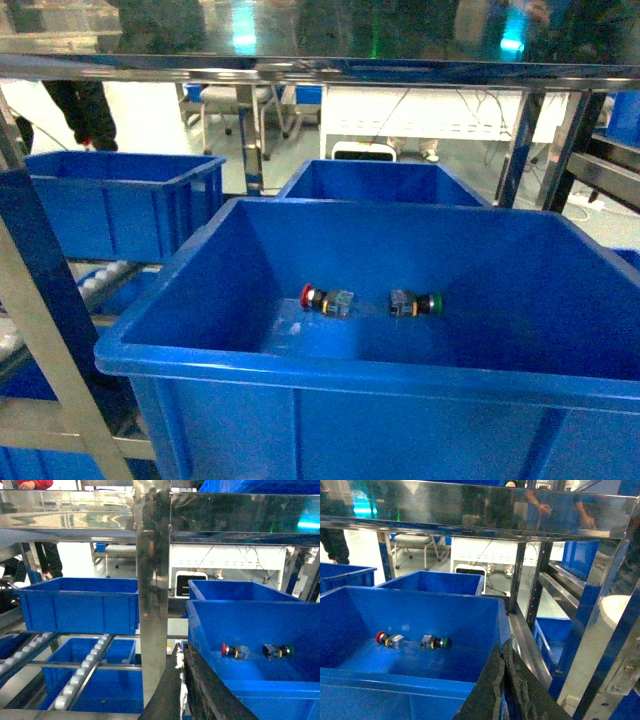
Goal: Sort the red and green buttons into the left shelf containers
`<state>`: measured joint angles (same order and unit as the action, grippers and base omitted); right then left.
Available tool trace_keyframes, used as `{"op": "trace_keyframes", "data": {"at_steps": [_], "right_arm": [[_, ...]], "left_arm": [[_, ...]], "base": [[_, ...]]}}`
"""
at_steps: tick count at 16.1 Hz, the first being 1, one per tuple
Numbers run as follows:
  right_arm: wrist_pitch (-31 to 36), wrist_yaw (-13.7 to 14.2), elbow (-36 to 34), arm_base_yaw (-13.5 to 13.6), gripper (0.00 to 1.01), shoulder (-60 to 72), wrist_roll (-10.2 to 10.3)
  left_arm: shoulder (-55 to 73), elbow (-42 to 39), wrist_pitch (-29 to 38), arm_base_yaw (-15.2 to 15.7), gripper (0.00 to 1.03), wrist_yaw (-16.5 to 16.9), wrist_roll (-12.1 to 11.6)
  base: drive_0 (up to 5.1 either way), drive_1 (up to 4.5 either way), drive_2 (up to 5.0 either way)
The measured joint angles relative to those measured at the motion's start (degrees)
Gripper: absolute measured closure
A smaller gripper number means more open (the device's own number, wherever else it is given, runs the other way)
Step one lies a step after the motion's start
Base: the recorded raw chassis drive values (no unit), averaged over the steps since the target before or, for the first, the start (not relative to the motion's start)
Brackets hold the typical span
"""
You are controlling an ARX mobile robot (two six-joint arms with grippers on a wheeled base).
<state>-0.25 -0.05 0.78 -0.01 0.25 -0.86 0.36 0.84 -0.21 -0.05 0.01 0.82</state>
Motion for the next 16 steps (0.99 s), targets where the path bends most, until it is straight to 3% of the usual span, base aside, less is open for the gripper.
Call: {"op": "trace_keyframes", "data": {"at_steps": [1,3,8,9,10,12,13,16], "right_arm": [[0.00,0.00,0.00,0.00,0.99,0.00,0.00],[0.00,0.00,0.00,0.00,0.81,0.00,0.00],[0.00,0.00,0.00,0.00,0.35,0.00,0.00],[0.00,0.00,0.00,0.00,0.31,0.00,0.00],[0.00,0.00,0.00,0.00,0.22,0.00,0.00],[0.02,0.00,0.00,0.00,0.01,0.00,0.02],[0.00,0.00,0.00,0.00,0.04,0.00,0.02],[0.00,0.00,0.00,0.00,0.03,0.00,0.02]], "left_arm": [[0.00,0.00,0.00,0.00,1.01,-0.02,0.00],[0.00,0.00,0.00,0.00,0.99,0.00,0.00],[0.00,0.00,0.00,0.00,0.52,0.00,0.00],[0.00,0.00,0.00,0.00,0.50,0.00,0.00],[0.00,0.00,0.00,0.00,0.41,0.00,0.00],[0.00,0.00,0.00,0.00,0.16,0.00,0.00],[0.00,0.00,0.00,0.00,0.06,-0.02,0.00],[0.00,0.00,0.00,0.00,0.05,-0.02,-0.04]], "base": [[0.0,0.00,0.0],[0.0,0.00,0.0],[0.0,0.00,0.0],[0.0,0.00,0.0],[0.0,0.00,0.0],[0.0,0.00,0.0],[0.0,0.00,0.0],[0.0,0.00,0.0]]}}
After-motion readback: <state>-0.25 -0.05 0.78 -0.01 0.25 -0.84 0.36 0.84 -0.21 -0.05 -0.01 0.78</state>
